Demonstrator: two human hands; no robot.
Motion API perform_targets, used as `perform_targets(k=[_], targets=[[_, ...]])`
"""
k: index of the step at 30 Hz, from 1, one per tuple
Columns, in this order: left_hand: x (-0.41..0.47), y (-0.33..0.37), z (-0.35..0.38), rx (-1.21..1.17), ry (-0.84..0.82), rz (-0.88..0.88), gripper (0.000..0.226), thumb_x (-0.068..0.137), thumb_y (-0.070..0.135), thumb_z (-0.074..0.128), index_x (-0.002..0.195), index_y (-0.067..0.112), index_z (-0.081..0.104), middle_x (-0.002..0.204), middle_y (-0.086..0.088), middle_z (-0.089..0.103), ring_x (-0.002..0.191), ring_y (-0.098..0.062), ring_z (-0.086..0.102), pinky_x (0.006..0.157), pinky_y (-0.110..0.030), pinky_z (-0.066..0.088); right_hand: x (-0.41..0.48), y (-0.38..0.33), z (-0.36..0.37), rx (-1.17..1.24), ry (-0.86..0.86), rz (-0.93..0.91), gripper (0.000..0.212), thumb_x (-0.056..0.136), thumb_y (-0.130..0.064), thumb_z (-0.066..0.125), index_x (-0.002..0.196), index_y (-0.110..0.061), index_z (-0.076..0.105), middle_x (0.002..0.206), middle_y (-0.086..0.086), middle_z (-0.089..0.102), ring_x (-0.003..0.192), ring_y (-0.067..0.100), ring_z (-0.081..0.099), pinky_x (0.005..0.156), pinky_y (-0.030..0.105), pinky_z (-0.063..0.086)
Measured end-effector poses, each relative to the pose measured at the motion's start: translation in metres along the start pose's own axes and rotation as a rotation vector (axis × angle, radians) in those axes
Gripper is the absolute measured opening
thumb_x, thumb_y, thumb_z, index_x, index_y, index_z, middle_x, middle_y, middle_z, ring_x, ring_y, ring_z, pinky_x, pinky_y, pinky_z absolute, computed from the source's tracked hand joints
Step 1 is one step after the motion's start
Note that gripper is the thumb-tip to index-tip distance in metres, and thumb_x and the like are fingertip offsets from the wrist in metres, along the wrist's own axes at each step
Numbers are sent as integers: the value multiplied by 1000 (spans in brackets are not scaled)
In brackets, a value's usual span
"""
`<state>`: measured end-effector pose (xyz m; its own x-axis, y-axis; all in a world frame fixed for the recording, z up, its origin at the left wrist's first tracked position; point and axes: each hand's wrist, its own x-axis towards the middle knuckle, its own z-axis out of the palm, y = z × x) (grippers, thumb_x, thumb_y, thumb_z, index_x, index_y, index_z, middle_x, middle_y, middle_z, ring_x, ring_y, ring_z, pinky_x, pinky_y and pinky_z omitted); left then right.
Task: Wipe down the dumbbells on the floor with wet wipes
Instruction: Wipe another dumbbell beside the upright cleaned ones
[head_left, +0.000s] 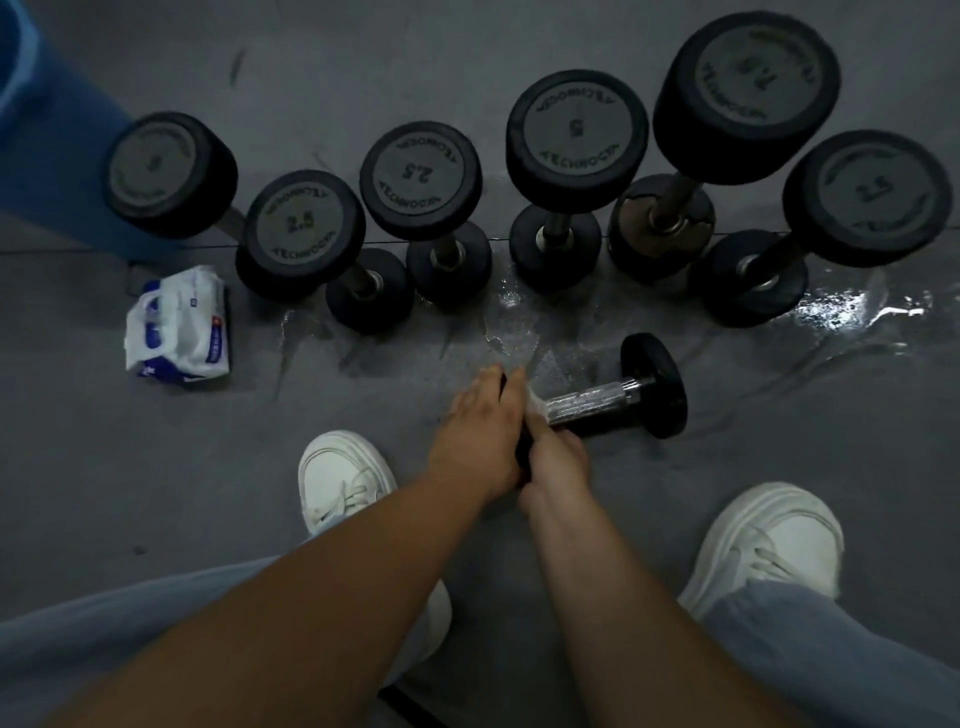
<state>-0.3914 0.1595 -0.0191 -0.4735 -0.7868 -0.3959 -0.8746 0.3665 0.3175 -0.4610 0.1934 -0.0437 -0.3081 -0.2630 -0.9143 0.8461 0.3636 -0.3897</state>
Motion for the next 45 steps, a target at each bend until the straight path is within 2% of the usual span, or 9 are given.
perform_targets(k=[7,12,18,22,25,31,37,41,45], targets=[[0,1,-2,-14,-38,-15,95,75,31,74,151,16,18,155,-10,19,141,-29,29,116,-37,25,9,-9,7,14,-18,37,35,83,-13,74,111,0,58,99,21,69,73,28,69,53,33,57],[-1,1,-2,-40,-32,-17,101,70,39,78,150,18,21,151,-9,24,135,-29,37,113,-40,32,4,10,-14,-8,-20,-4,38,85,-12,71,119,1,59,104,20,70,85,27,70,61,28,57],[1,-1,-5,-39,-59,-13,102,70,39,76,151,18,18,151,-9,24,134,-29,39,113,-39,31,14,-7,5,-19,-32,-3,26,82,-14,75,100,-6,59,93,19,70,75,29,70,58,34,57],[4,-3,-9,-59,-84,-10,110,65,43,79,152,18,17,150,-8,25,133,-29,39,113,-38,30,15,9,-22,-74,-28,-63,44,83,-7,71,123,0,55,107,20,68,83,23,68,67,30,56],[9,-9,-13,-80,-101,-2,114,60,44,80,152,19,18,149,-5,29,131,-28,42,112,-39,34,14,11,-26,-5,-182,-1,45,85,-9,69,126,-2,53,111,19,68,93,25,68,70,32,56],[10,-12,-20,-198,-134,-19,111,61,37,84,151,20,22,149,-1,34,132,-23,43,109,-31,34,15,-8,-4,-22,-186,0,22,85,-7,70,106,-4,63,95,18,72,85,30,70,82,44,56],[8,-22,-23,-422,-342,-92,120,59,37,93,153,21,19,145,-2,42,120,-10,44,96,-16,33,8,8,-27,-5,-81,-42,26,86,-8,68,111,-1,63,94,17,72,74,22,69,59,28,57],[0,-25,-22,-496,-188,-122,116,66,33,89,155,20,16,156,-5,30,139,-14,33,108,-17,27,10,14,-28,2,-39,-63,35,84,-6,71,116,-3,60,108,20,69,91,29,68,83,42,57],[-14,-10,-5,-290,-125,-98,129,66,44,84,156,14,-2,165,-4,-4,151,-19,5,122,-36,16,10,7,-19,-1,-110,-66,33,82,-16,75,110,-4,62,105,16,71,93,26,69,82,37,57]])
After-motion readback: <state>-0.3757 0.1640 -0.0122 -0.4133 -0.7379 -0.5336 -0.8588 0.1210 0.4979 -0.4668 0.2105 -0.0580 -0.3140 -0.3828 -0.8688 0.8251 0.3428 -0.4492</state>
